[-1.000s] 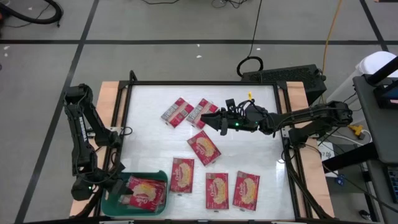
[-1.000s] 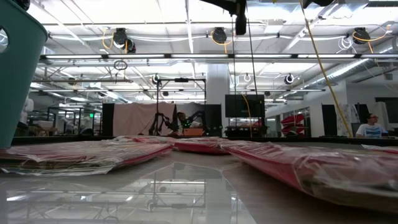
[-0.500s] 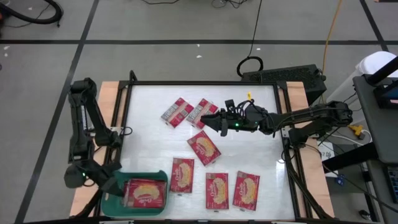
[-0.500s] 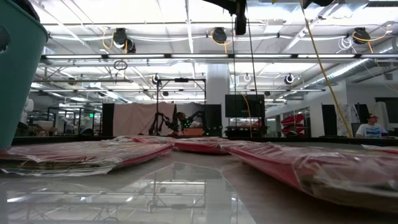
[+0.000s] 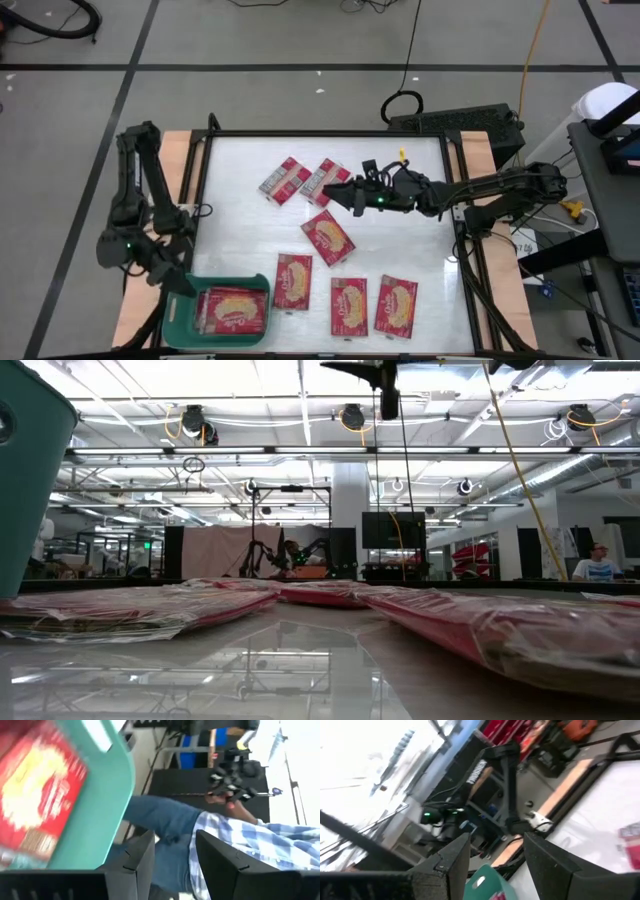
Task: Sort popcorn bags into baskets
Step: Put the red popcorn bag into the green bin
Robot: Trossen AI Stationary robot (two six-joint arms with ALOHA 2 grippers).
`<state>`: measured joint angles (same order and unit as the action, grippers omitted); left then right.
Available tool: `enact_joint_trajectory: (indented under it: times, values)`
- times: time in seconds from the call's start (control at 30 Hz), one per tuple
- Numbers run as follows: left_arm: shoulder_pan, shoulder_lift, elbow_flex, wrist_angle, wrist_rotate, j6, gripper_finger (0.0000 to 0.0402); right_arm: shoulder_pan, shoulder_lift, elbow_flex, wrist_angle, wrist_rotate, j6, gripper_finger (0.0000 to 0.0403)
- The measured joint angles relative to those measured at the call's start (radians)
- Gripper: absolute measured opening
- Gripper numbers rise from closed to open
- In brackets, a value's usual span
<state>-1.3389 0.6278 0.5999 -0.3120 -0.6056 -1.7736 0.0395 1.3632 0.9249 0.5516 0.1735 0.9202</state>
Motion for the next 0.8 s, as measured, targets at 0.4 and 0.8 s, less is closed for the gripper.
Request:
enact_joint_trajectory:
  times: [0.4,0.8]
  values:
    - [0.229,-0.175,0.033,-0.322,-0.047,0.221,0.0147,-0.007,0.001,0.052,-0.143,0.167,0.137,0.0171]
    - [0.509,-0.236,0.034,-0.373,-0.048,0.426,0.0147,-0.323,0.001,0.312,-0.790,-0.212,0.011,0.0171]
